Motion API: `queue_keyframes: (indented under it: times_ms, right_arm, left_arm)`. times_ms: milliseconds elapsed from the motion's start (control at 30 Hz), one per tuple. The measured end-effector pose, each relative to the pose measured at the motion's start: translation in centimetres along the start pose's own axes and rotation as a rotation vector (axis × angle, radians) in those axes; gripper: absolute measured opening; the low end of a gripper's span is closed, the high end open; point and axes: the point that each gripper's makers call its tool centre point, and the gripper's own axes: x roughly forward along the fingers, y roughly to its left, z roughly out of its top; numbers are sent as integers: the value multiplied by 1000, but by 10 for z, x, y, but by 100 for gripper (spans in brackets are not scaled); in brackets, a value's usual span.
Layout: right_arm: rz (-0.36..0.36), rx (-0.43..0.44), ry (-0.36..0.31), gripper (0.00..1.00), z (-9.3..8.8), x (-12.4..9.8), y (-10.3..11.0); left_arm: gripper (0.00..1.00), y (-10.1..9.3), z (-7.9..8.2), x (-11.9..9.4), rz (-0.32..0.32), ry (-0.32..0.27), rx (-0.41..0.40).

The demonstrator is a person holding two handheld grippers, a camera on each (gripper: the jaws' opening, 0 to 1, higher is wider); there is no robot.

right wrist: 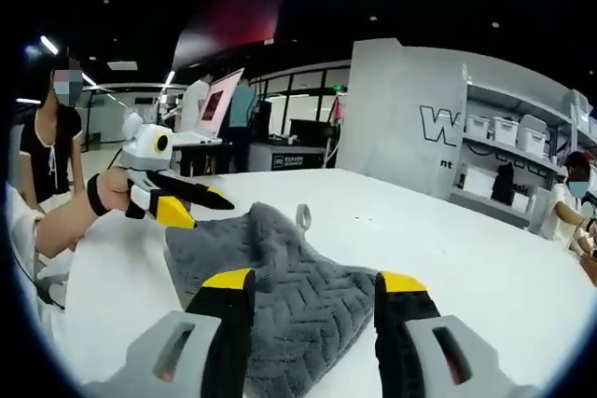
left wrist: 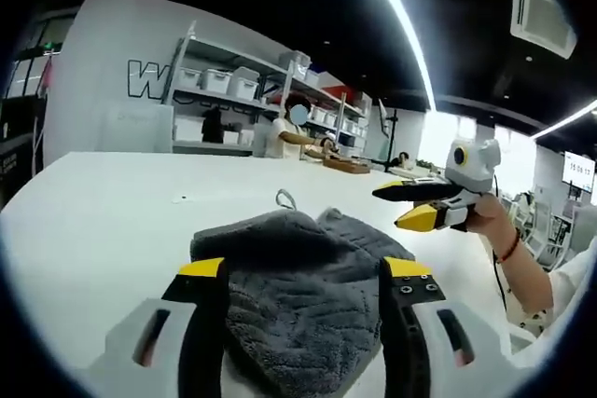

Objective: Open the folded towel by lifting each exposed corner and separating the folded layers until the towel lies flat within the target outline without major curled edges

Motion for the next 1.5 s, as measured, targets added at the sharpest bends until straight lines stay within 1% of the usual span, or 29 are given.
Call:
queue_keyframes:
  times_ms: [167,300,400,500,533,633,700,833,900,967,1033,1133,1267,1333,1500]
  right_arm:
    - [-25,-18,18,51,-3,1,-3]
    - [-14,-8,11,50,-2,3,-3]
    - [-18,-4,20,50,-3,5,-5]
    - [-16,0,18,50,-3,6,-5]
    - [-15,1,19,50,-5,4,-1]
    - [-16,10,27,50,-7,6,-2]
    - [-17,13,26,50,-7,6,-3]
    - [-20,21,28,50,-7,11,-6]
    - [-20,27,36,50,-10,14,-7]
    - [-23,38,43,50,-11,15,-9]
    - [-25,42,48,50,-12,17,-10]
    - [-28,49,54,49,-13,20,-12]
    - [-34,54,58,49,-17,23,-14]
    - [-31,52,73,49,-18,25,-17]
    - [-31,67,60,49,-16,26,-19]
  left_arm:
    - [63,6,-1,2,23,1,-6]
    - [65,9,1,4,43,0,-9]
    - [64,13,3,7,49,-4,-15]
    - [64,16,2,11,51,3,-14]
    - [64,17,1,11,52,7,-13]
    - [64,8,-3,12,45,15,-8]
    - [64,7,-3,11,45,16,-2]
    - [64,11,0,12,61,14,8]
    - [63,16,2,14,85,14,40]
    - [63,19,0,15,86,23,25]
    - [63,20,-1,16,79,19,22]
    - [63,27,-3,17,106,29,24]
    - [63,32,-5,18,117,30,9]
    - [62,33,-5,19,120,31,11]
    - [62,41,-7,21,134,35,-4]
